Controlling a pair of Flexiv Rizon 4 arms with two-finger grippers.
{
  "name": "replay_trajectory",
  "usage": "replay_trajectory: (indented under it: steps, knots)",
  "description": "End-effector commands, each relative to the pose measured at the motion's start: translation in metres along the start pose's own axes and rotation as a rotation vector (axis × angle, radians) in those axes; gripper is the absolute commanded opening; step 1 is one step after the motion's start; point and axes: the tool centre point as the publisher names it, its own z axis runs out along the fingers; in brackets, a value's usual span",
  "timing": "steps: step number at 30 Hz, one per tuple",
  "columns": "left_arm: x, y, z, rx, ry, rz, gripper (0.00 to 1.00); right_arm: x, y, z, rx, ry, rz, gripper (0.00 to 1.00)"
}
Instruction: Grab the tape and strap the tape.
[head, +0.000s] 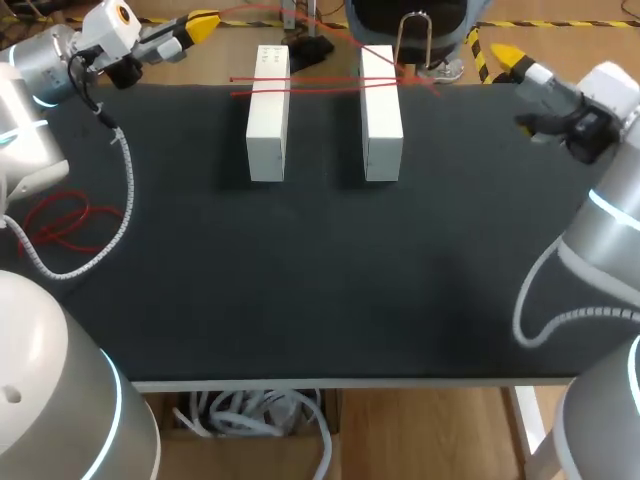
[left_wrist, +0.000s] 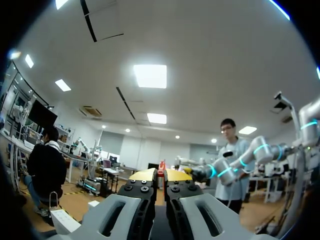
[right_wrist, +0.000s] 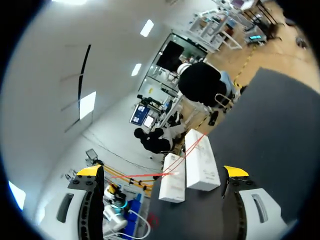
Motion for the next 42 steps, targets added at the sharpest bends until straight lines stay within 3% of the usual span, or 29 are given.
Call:
replay_trajectory:
  steps: [1, 14, 20, 31, 42]
  knots:
    - [0.0, 0.0, 0.0, 0.001, 0.001, 0.0, 0.0, -0.006, -0.019, -0.009, -0.355, 0.104, 0.475, 1.0]
    - [0.0, 0.0, 0.0, 0.001, 0.001, 0.0, 0.0, -0.007, -0.043, 0.011, -0.457, 0.18, 0.648, 1.0]
    - [0.0, 0.0, 0.0, 0.001, 0.001, 0.0, 0.0, -0.005, -0.047, 0.019, -0.57, 0.172, 0.674, 1.0]
    - [0.0, 0.0, 0.0, 0.001, 0.001, 0.0, 0.0, 0.001, -0.057, 0.039, -0.645, 0.182, 0.748, 1.0]
    - [0.0, 0.0, 0.0, 0.001, 0.001, 0.0, 0.0, 0.005, -0.056, 0.055, -0.782, 0.179, 0.854, 1.0]
